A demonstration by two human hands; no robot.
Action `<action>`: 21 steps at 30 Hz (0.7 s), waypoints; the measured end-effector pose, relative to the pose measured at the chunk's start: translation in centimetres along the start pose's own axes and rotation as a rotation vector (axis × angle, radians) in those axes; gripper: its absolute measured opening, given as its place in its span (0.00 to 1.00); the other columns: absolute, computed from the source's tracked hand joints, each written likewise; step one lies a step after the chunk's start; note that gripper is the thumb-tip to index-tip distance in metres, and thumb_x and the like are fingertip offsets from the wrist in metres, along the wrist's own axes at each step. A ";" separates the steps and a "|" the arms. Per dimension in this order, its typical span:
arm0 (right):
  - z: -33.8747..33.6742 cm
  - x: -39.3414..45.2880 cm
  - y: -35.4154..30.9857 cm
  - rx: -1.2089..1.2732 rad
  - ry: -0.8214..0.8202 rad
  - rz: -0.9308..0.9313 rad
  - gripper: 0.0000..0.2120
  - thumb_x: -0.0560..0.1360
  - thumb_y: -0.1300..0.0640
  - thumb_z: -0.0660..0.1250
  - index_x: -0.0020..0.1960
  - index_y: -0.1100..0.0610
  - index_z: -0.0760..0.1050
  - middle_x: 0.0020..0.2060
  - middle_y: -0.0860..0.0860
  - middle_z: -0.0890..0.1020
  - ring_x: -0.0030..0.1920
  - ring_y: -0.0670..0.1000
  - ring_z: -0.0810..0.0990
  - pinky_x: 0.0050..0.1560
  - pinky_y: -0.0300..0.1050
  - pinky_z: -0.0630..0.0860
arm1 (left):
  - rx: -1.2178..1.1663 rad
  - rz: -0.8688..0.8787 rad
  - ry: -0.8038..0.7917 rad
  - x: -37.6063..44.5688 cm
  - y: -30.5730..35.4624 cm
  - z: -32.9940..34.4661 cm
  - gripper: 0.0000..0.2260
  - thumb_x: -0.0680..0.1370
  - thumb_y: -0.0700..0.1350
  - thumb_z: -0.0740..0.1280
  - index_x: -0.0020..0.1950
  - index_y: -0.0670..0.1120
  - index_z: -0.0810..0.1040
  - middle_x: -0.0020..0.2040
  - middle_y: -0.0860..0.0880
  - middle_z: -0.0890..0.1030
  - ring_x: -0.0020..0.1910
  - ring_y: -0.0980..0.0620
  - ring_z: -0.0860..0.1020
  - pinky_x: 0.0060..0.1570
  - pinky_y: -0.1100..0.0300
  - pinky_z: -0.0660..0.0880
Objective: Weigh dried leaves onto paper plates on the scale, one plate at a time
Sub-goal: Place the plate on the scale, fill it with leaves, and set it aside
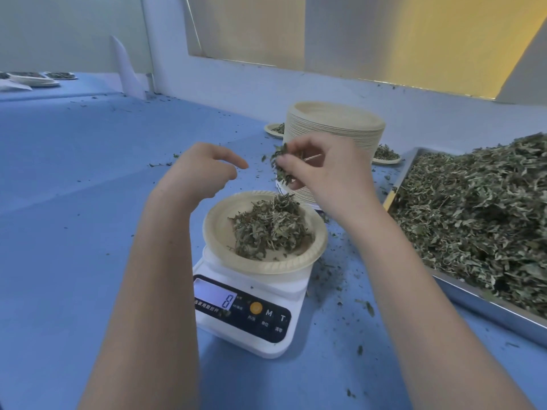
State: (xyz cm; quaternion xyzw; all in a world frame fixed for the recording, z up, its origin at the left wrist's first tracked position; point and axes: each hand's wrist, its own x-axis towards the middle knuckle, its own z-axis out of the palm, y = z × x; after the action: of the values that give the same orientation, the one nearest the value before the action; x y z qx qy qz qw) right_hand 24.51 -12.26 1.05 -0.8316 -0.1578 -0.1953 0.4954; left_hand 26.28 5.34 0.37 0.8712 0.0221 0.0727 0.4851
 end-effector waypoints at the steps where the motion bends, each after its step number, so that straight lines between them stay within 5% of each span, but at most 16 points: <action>1: -0.2 0.0 -0.1 0.019 0.020 0.004 0.03 0.72 0.56 0.72 0.45 0.52 0.79 0.39 0.49 0.84 0.28 0.44 0.82 0.33 0.32 0.74 | -0.001 0.000 0.002 -0.1 0.0 -0.1 0.13 0.78 0.37 0.61 0.42 0.53 0.81 0.57 0.41 0.79 0.42 0.48 0.73 0.43 0.54 0.72; 9: -1.1 0.1 0.2 0.067 0.045 0.049 0.03 0.72 0.57 0.73 0.44 0.51 0.79 0.37 0.48 0.84 0.28 0.42 0.81 0.33 0.28 0.72 | -0.019 0.039 -0.002 -0.4 1.0 0.6 0.14 0.77 0.36 0.60 0.44 0.52 0.81 0.56 0.40 0.80 0.42 0.48 0.74 0.41 0.56 0.73; 16: -1.5 0.1 0.3 0.037 0.031 0.037 0.05 0.72 0.58 0.73 0.43 0.50 0.78 0.38 0.48 0.83 0.28 0.43 0.82 0.34 0.30 0.74 | -0.051 0.140 -0.075 -1.2 3.1 2.0 0.14 0.77 0.37 0.61 0.41 0.55 0.79 0.52 0.44 0.82 0.49 0.46 0.80 0.51 0.55 0.77; 21: -2.0 0.2 0.5 0.008 0.036 0.035 0.09 0.71 0.57 0.73 0.38 0.47 0.77 0.34 0.45 0.82 0.28 0.43 0.82 0.35 0.32 0.75 | -0.148 0.159 -0.164 -1.7 4.0 2.6 0.10 0.77 0.36 0.62 0.45 0.50 0.77 0.45 0.47 0.83 0.33 0.57 0.80 0.41 0.65 0.79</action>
State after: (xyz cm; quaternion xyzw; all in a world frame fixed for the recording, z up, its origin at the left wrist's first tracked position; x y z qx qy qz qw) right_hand 24.58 -14.26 1.69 -0.8284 -0.1352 -0.2010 0.5050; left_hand 24.82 0.87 2.25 0.8350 -0.0922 0.0411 0.5409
